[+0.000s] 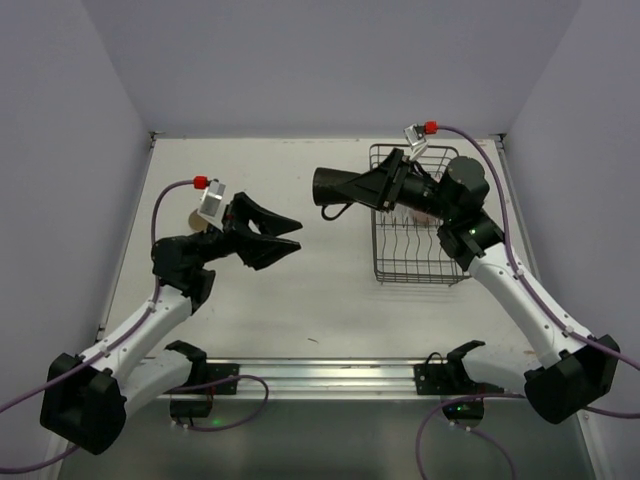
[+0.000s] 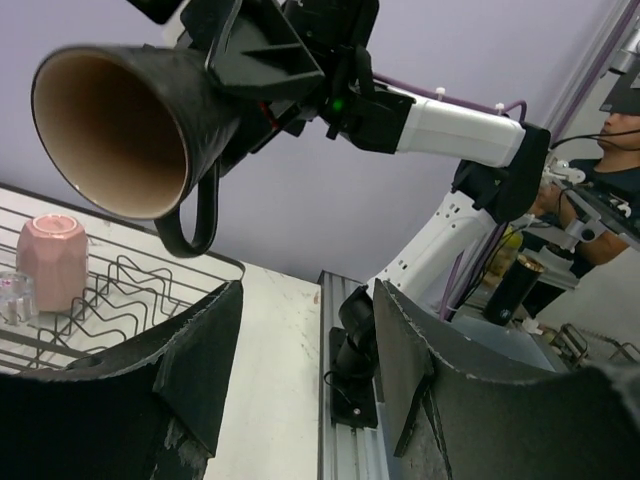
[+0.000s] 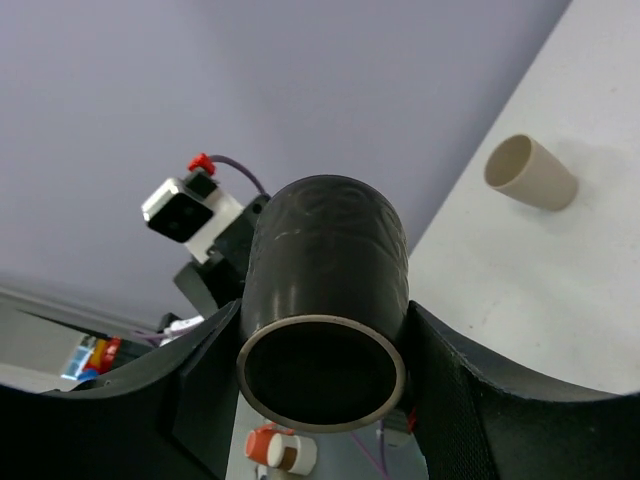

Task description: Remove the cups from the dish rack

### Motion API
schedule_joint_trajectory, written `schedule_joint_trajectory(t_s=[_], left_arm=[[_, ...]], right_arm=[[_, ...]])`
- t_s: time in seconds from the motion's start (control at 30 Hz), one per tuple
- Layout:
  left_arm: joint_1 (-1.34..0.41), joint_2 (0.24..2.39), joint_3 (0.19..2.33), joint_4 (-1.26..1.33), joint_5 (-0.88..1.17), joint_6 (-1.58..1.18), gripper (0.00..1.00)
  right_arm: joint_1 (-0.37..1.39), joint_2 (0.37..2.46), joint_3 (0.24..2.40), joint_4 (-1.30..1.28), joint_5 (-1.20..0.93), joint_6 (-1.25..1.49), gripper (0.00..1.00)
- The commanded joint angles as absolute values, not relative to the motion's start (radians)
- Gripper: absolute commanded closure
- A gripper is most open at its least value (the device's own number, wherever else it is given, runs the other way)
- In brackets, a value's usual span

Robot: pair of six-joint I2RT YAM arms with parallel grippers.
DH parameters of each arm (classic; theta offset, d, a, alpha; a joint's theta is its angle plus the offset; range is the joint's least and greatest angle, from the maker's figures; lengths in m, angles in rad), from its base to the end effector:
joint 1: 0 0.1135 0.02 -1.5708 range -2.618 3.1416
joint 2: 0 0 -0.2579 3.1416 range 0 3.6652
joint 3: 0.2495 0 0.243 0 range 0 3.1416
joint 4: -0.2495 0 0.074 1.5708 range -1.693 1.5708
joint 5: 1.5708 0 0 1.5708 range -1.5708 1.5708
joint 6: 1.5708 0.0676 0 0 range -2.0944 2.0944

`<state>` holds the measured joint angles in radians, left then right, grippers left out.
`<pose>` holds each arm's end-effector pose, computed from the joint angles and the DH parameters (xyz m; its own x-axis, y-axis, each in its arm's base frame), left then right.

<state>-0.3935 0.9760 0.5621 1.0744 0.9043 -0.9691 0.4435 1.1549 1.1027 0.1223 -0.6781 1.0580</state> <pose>0.1705 -0.1283 0.3584 -0.3473 -0.4077 -0.8445 0.9258 -0.0054 -0.3780 0.2351 0.1586 0.4059 -0.7527 0.3937 -0.5277 -0.4964 0.1872 0.8477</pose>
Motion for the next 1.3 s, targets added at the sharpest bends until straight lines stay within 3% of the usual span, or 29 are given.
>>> schedule_joint_trajectory(t_s=[0.0,0.77,1.27], left_arm=[[-0.414,0.999,0.558,1.173,0.888,-0.979,0.41],[-0.52,1.132,0.719,1.178,0.789,-0.988,0.42],[-0.555,1.129,0.704,1.186,0.641,-0.986,0.55]], right_arm=[[0.454,1.15,1.127,0.387,-0.747,1.187,1.0],[0.543,1.203,1.174,0.433,-0.741,1.172,1.0],[0.575,1.19,1.106,0.54,-0.675,1.221,1.0]])
